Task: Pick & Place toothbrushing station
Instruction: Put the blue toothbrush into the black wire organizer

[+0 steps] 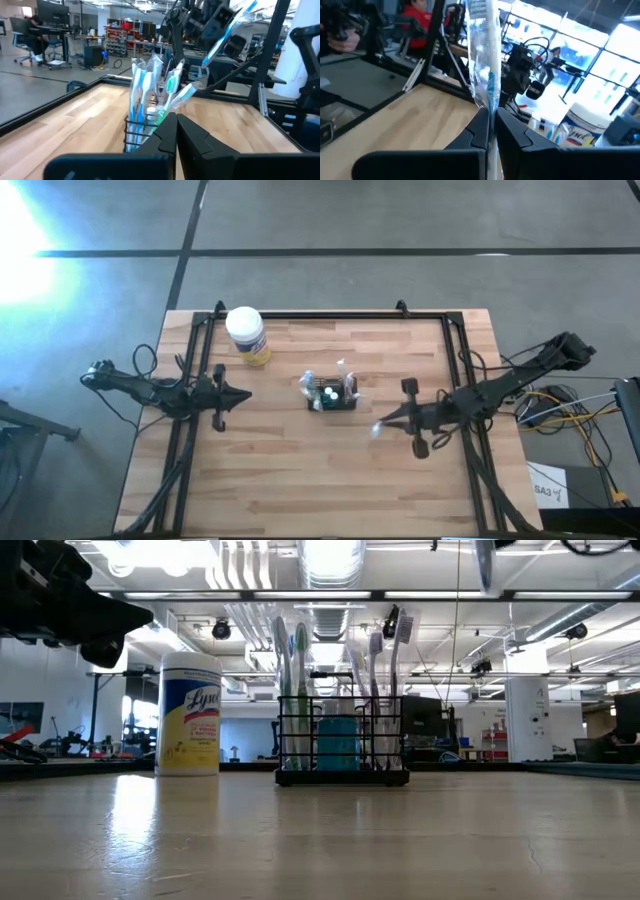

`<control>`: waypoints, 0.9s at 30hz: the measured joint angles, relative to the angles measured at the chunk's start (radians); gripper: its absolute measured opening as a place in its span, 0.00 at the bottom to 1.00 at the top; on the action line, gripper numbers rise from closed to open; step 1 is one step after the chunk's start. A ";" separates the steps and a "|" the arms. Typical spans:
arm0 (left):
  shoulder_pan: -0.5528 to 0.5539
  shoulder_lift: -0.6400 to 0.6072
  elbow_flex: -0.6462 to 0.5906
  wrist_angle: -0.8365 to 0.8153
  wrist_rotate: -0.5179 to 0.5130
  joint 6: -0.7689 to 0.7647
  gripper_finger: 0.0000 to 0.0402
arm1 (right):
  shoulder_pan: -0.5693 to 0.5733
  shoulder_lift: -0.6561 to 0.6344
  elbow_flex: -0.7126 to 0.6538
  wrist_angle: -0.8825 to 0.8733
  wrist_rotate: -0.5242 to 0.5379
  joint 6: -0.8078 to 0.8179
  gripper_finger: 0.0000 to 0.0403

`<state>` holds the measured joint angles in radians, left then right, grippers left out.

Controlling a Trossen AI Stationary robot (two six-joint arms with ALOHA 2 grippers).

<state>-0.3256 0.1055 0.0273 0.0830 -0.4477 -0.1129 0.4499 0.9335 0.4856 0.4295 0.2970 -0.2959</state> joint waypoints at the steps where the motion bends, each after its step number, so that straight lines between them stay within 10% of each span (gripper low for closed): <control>1: 0.000 0.000 0.000 0.000 0.000 -0.008 0.02 | -0.006 -0.022 -0.037 0.027 -0.011 -0.007 0.03; 27: 0.000 0.000 0.000 0.013 -0.063 -0.021 0.04 | -0.281 -0.259 -0.477 0.397 -0.219 -0.017 0.03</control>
<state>-0.3256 0.1055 0.0273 0.0959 -0.5106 -0.1336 0.1692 0.6743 0.0090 0.8265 0.0781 -0.3130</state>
